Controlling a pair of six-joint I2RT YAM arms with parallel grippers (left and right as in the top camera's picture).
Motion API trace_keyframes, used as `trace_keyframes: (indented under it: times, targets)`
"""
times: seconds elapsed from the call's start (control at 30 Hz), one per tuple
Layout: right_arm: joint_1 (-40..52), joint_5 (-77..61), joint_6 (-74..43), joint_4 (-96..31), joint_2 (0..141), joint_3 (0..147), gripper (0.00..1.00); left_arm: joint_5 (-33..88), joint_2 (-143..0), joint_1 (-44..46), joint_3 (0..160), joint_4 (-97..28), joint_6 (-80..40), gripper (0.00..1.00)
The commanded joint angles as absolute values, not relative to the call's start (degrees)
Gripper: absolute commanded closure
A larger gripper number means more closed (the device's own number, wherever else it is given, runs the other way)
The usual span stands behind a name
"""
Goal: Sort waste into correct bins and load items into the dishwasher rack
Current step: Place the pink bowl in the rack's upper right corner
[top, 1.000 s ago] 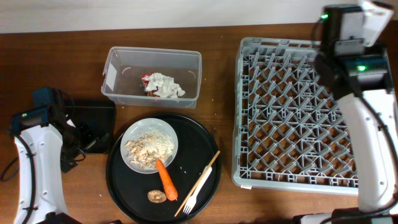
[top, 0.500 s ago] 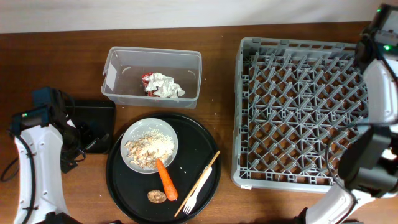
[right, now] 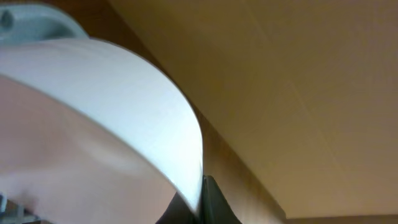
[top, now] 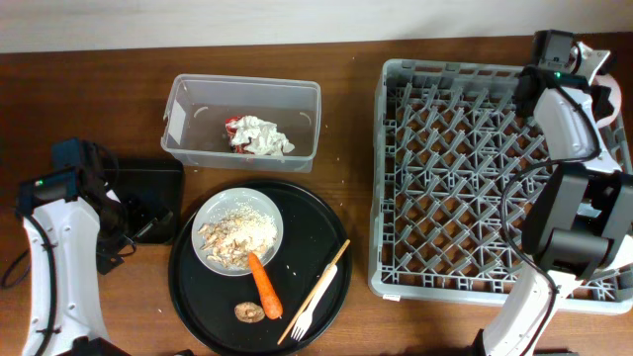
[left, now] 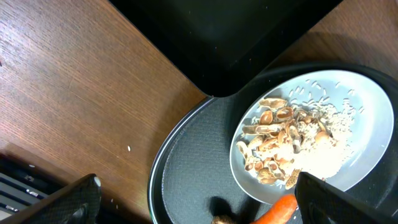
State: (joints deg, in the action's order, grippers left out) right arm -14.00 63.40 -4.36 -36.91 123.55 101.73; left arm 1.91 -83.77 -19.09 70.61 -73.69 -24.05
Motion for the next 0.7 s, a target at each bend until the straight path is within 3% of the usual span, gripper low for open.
trace_keyframes:
  times: [0.0, 0.13, 0.5, 0.6, 0.63, 0.67]
  targets:
    - [-12.4, 55.4, -6.3, -43.2, 125.5, 101.6, 0.84, 1.7, -82.9, -19.3, 70.5, -73.6, -24.7, 0.01]
    - [-12.3, 44.9, -6.3, -50.2, 125.5, 101.6, 0.75, 1.7, -82.9, -19.3, 70.5, -73.5, -24.7, 0.01]
    - [-12.2, 33.7, -11.2, -62.5, 115.5, 101.6, 0.68, 1.7, -82.9, -19.3, 70.5, -73.6, -24.7, 0.01]
    - [-12.2, 24.5, -11.2, -65.0, 107.8, 101.6, 0.52, 1.7, -82.9, -19.3, 70.5, -73.6, -24.1, 0.01]
    - [-12.2, 12.8, -9.9, -67.6, 102.5, 101.6, 0.17, 1.7, -82.9, -19.3, 70.5, -73.6, -23.8, 0.01]
    - [-12.2, 5.2, -5.6, -69.0, 100.4, 101.6, 0.07, 1.7, -82.9, -19.3, 70.5, -73.6, -23.6, 0.01]
